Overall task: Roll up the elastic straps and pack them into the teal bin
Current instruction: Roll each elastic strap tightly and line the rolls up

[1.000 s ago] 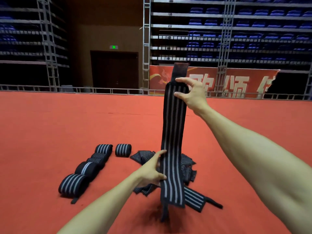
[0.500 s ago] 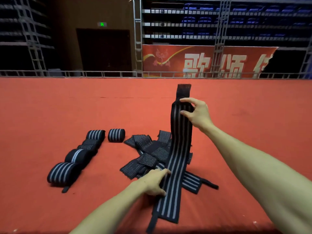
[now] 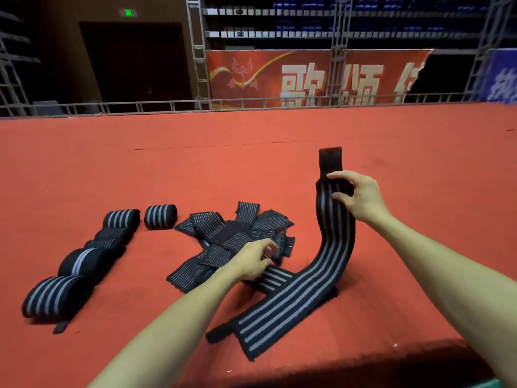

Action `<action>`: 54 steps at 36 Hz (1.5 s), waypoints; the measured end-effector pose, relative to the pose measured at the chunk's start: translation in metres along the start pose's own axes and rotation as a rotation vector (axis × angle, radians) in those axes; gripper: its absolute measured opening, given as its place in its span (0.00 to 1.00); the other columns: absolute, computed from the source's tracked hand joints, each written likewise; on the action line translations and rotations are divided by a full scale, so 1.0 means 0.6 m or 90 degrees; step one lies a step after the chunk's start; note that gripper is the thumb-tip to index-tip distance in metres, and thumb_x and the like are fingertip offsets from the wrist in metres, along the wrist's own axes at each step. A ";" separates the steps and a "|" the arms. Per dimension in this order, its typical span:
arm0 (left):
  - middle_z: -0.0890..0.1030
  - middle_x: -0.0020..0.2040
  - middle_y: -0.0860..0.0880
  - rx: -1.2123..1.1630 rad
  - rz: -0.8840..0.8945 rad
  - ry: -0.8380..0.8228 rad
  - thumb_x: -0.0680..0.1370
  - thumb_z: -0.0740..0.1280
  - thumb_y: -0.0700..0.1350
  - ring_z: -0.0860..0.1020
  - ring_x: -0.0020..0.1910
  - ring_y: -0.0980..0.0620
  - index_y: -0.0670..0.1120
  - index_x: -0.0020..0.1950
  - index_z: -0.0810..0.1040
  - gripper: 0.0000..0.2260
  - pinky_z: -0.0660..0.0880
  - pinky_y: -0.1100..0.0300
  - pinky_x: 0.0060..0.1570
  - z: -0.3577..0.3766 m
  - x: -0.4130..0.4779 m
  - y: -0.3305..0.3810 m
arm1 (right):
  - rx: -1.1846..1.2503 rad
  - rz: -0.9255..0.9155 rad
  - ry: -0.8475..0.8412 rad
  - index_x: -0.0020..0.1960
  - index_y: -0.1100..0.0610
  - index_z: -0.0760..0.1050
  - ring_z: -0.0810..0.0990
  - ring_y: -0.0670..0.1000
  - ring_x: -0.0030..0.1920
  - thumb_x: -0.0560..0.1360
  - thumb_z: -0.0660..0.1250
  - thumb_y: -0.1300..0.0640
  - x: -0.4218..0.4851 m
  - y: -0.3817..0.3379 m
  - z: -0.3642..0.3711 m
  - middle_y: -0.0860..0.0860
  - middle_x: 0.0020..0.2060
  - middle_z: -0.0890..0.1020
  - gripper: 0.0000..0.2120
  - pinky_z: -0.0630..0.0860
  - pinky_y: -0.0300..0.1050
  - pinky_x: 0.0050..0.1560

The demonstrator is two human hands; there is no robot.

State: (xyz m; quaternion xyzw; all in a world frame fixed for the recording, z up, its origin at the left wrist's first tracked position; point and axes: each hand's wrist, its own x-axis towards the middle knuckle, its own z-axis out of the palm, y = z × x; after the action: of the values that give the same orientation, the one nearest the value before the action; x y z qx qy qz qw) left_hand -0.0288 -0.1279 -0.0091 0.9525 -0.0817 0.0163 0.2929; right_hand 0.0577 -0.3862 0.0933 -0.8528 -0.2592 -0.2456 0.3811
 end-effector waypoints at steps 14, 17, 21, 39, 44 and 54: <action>0.78 0.65 0.47 0.083 0.099 -0.221 0.76 0.73 0.42 0.75 0.64 0.51 0.48 0.71 0.70 0.25 0.67 0.65 0.62 0.059 0.044 0.024 | -0.040 0.062 0.005 0.60 0.57 0.81 0.78 0.46 0.56 0.68 0.76 0.69 -0.062 0.094 -0.053 0.53 0.57 0.83 0.22 0.67 0.31 0.57; 0.79 0.62 0.48 0.098 0.104 -0.219 0.75 0.74 0.43 0.75 0.61 0.52 0.50 0.71 0.70 0.26 0.67 0.65 0.59 0.057 0.048 0.019 | -0.031 0.068 -0.006 0.60 0.56 0.81 0.78 0.46 0.56 0.68 0.76 0.69 -0.065 0.094 -0.046 0.52 0.57 0.83 0.21 0.68 0.33 0.58; 0.74 0.54 0.50 0.128 0.125 -0.203 0.74 0.74 0.43 0.71 0.52 0.54 0.51 0.71 0.70 0.26 0.66 0.63 0.54 0.057 0.049 0.022 | -0.022 0.077 -0.005 0.60 0.56 0.81 0.78 0.46 0.57 0.69 0.76 0.68 -0.068 0.094 -0.044 0.51 0.57 0.83 0.21 0.69 0.34 0.58; 0.79 0.58 0.53 0.111 0.170 -0.269 0.71 0.62 0.29 0.76 0.58 0.52 0.49 0.60 0.77 0.22 0.72 0.51 0.62 -0.055 0.041 0.043 | 0.040 0.117 0.026 0.59 0.52 0.81 0.81 0.50 0.58 0.68 0.77 0.67 -0.075 0.091 -0.044 0.50 0.57 0.83 0.22 0.76 0.52 0.63; 0.79 0.61 0.56 0.039 0.150 -0.154 0.76 0.68 0.33 0.76 0.61 0.58 0.51 0.62 0.79 0.18 0.70 0.62 0.65 -0.100 0.035 0.028 | 0.062 0.117 0.020 0.59 0.52 0.81 0.80 0.49 0.59 0.69 0.77 0.66 -0.067 0.072 -0.036 0.49 0.57 0.83 0.21 0.76 0.53 0.64; 0.81 0.45 0.50 -0.247 0.152 0.216 0.76 0.65 0.26 0.79 0.48 0.53 0.50 0.50 0.80 0.19 0.77 0.59 0.50 -0.239 0.003 0.039 | 0.131 0.061 0.036 0.59 0.51 0.81 0.79 0.48 0.61 0.69 0.77 0.66 -0.004 -0.012 -0.025 0.47 0.58 0.82 0.21 0.74 0.53 0.66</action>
State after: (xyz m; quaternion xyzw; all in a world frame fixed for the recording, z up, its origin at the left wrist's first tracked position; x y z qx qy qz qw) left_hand -0.0287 -0.0665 0.1227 0.8459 -0.1444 0.1940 0.4753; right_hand 0.0479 -0.3943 0.1045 -0.8131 -0.2313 -0.2235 0.4852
